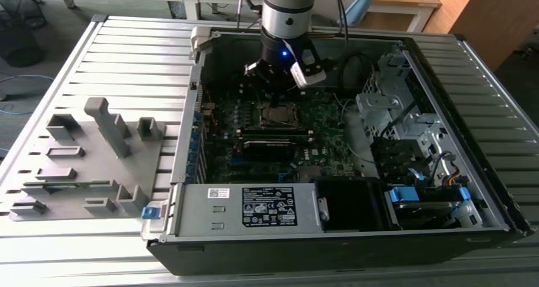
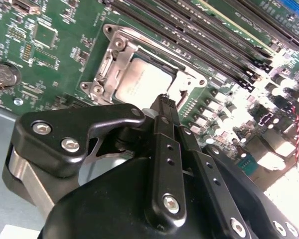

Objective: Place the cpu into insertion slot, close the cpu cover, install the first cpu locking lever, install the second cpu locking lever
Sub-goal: 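Install the first cpu locking lever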

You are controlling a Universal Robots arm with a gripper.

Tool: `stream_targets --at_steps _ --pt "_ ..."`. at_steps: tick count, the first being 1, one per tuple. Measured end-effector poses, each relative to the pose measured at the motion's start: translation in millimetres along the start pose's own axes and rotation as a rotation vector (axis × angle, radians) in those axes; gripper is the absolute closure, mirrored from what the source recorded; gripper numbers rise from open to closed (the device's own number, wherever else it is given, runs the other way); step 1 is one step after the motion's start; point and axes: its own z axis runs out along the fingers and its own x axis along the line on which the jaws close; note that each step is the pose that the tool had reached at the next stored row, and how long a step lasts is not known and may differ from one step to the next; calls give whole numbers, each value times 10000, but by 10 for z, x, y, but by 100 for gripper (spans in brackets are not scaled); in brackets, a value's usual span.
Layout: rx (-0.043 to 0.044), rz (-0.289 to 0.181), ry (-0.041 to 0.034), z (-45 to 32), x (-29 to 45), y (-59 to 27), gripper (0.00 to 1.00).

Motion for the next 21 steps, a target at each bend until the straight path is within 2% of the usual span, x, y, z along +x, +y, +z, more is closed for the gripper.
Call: stream_targets --at_steps 3,21 --pt "0 1 0 0 30 0 90" --pt "0 0 0 1 67 -1 90"
